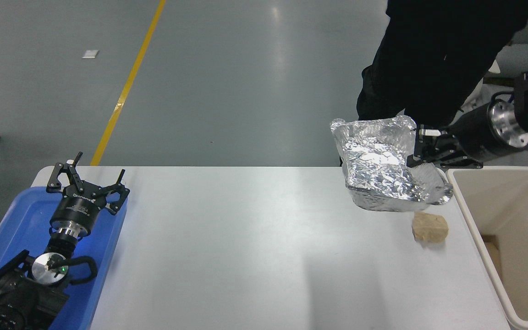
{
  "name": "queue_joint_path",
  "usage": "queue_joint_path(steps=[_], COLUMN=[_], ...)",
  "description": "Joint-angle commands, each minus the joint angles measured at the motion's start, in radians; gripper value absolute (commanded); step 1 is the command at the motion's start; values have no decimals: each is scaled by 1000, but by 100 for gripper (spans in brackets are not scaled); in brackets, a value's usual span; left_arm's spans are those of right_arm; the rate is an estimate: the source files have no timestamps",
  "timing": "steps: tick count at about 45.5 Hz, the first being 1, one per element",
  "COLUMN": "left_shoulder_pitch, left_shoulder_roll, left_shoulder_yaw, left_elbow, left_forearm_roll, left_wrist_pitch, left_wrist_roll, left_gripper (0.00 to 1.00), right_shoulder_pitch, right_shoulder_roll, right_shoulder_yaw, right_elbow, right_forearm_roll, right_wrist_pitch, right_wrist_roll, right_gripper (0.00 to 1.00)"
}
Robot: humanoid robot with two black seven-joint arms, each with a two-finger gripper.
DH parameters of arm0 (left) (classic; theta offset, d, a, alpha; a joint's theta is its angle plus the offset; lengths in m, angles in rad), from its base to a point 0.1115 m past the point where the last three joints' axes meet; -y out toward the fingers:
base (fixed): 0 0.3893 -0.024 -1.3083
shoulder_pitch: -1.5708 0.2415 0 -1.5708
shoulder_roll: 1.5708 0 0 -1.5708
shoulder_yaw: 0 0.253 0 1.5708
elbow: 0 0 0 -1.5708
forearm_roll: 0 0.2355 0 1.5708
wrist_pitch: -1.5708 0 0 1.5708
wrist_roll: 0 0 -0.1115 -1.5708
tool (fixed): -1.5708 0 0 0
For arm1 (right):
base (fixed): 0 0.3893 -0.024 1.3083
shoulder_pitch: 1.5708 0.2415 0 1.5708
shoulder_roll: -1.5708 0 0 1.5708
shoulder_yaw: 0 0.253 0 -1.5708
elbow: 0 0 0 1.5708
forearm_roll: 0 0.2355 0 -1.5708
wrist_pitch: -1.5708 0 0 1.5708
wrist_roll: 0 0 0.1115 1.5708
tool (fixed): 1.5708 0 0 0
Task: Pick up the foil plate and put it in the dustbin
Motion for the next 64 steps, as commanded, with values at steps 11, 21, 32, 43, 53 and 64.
queue_joint_path(steps=[11, 21, 32, 43, 53, 64], left_shoulder_pitch=[-1, -1, 1, 1, 1, 1], left_shoulder_roll=[0, 0, 0, 0, 0, 0], left_shoulder_yaw=[1, 1, 0, 0, 0, 0], left_elbow=[0, 0, 0, 0, 0, 0], left_forearm_roll=[0, 0, 0, 0, 0, 0], left_wrist_pitch=[0, 0, 0, 0, 0, 0], left_wrist_roll=[1, 1, 0, 0, 0, 0], left_gripper=[99, 99, 99, 99, 99, 99], right_shoulder_pitch=[120, 149, 148, 22, -137, -608], right_shoulder_roll=[0, -3, -60, -97, -225, -247], right_shoulder_yaw=[-60, -160, -364, -543, -517, -264], right_elbow=[18, 4, -46, -203, -319, -543], right_forearm_roll=[54, 54, 66, 177, 183, 272], right_wrist_pitch=[29, 15, -78, -147, -200, -285], right_wrist_roll=[-10, -13, -17, -16, -16, -11], right_gripper=[0, 0, 0, 0, 0, 0])
